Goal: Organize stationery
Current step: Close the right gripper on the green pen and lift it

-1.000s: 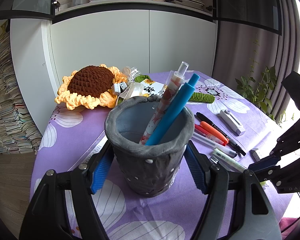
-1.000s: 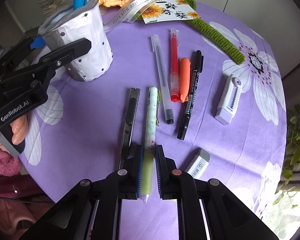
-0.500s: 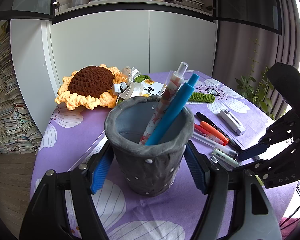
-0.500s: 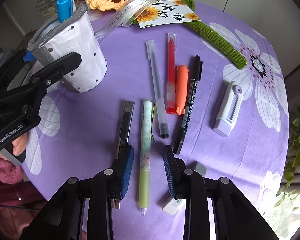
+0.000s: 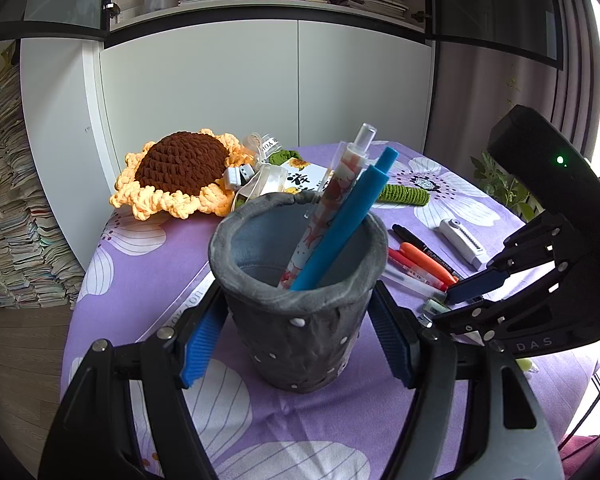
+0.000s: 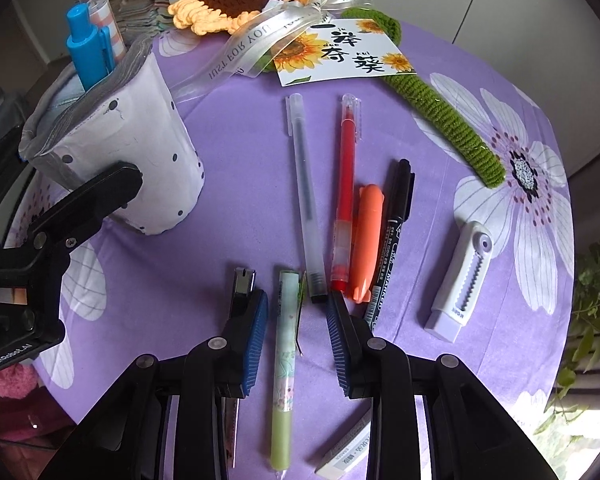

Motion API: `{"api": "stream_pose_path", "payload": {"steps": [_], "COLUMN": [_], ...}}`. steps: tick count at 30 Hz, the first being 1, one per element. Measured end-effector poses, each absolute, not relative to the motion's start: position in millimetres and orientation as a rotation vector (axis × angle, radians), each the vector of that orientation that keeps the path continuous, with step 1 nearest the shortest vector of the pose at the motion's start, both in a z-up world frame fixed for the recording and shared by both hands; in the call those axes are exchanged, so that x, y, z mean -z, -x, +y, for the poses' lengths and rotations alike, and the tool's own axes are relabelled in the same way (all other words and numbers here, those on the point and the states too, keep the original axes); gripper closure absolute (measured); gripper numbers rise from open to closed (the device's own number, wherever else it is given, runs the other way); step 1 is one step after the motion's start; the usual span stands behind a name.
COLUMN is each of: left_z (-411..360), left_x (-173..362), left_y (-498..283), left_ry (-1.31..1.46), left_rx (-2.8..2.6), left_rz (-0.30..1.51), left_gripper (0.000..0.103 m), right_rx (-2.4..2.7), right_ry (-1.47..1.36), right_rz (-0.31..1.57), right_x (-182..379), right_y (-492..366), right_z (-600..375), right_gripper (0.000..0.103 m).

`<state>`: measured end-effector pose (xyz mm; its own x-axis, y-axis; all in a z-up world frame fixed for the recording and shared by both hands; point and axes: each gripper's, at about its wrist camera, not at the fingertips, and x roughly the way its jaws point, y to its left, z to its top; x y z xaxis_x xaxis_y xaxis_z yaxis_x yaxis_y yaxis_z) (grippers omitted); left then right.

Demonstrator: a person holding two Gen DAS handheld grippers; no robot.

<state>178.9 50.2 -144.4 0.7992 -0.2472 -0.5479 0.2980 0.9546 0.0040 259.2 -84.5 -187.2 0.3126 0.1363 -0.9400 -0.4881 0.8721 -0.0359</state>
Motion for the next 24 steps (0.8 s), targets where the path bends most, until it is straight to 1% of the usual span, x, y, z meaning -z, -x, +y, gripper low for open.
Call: {"api": "stream_pose_path", "payload": {"steps": [4,9,12,17,18,19,24], "left_z": [50,50,50,50,50,50,50], "left_x": [144,144,144,144,144,144,144], "left_y": [-179,-179,-179,-179,-179,-179,-179], "left_ry": [-0.092,-0.092,-0.092,-0.092,-0.092,-0.092,-0.092], "left_rx": [0.293,0.293,0.293,0.293,0.293,0.293,0.293], "left_rz": [0.575,0.575,0.575,0.575,0.575,0.575,0.575], "left_gripper": [0.034,0.034,0.034,0.034,0.034,0.034,0.034], "right_rx": [-0.416,-0.423,-0.440,-0.443,-0.442,-0.439,-0.440], "right_ry": [0.328,0.315,0.311,0.313,0.315,0.318,0.355], "right_rz": [1.197,1.203,1.190,1.181,1.182,1.182,1.208], "right_x": [184,183,185,183,183,183,180], "right_y": [-260,-239,-234,-232,-237,-238,-211], "right_z": [-85,-93,-98,-91,-92,-92,-103], "right_gripper": [0.073,0.073,0.084,0.084,0.088,0.090,0.090]}}
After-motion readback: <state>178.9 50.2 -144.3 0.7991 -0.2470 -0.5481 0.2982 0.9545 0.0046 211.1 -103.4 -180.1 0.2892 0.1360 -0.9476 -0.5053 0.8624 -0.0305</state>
